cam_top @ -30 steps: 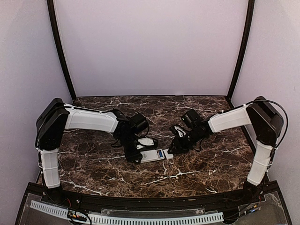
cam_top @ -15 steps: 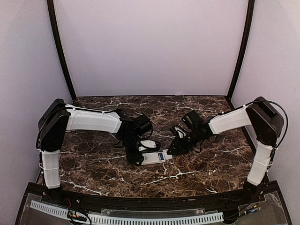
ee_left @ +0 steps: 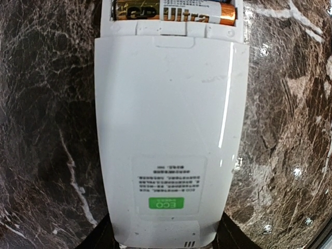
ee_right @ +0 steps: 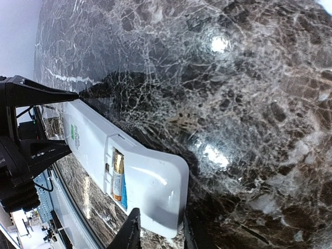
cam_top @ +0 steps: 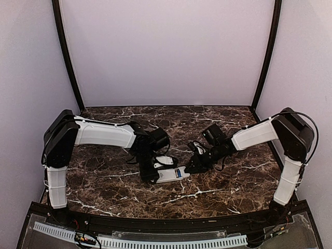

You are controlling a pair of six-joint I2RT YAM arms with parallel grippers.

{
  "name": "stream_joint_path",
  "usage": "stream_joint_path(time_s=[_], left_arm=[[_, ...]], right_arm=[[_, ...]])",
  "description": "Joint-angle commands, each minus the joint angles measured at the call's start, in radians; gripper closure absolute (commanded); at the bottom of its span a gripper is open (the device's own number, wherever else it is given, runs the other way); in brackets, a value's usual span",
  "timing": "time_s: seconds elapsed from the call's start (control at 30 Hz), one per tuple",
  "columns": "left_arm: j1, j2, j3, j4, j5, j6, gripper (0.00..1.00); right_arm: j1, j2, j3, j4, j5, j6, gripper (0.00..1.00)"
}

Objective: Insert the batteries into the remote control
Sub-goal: Load the battery cover onto the remote control without the battery cover.

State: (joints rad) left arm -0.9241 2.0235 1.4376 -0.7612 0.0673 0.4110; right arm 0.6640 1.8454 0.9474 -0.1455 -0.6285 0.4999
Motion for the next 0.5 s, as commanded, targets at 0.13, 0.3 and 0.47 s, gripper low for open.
stream_joint_path(time_s=[0.13, 0.3, 0.47], left_arm=[[0.0, 0.015, 0.025, -0.005, -0.026, -0.045, 0.74], [-0.001, 0.015, 0.02, -0.005, -0.039, -0.045, 0.74], [-0.001, 0.015, 0.025, -0.004, -0.028, -0.043, 0.71]], right_arm=[[0.038, -0.032, -0.01, 0.007, -0.012, 0.019, 0.75], [0.04, -0.052, -0.013, -0.008, 0.012, 0.021, 0.75], [0.04, -0.062, 0.014, -0.055, 0.058, -0.004, 0.75]])
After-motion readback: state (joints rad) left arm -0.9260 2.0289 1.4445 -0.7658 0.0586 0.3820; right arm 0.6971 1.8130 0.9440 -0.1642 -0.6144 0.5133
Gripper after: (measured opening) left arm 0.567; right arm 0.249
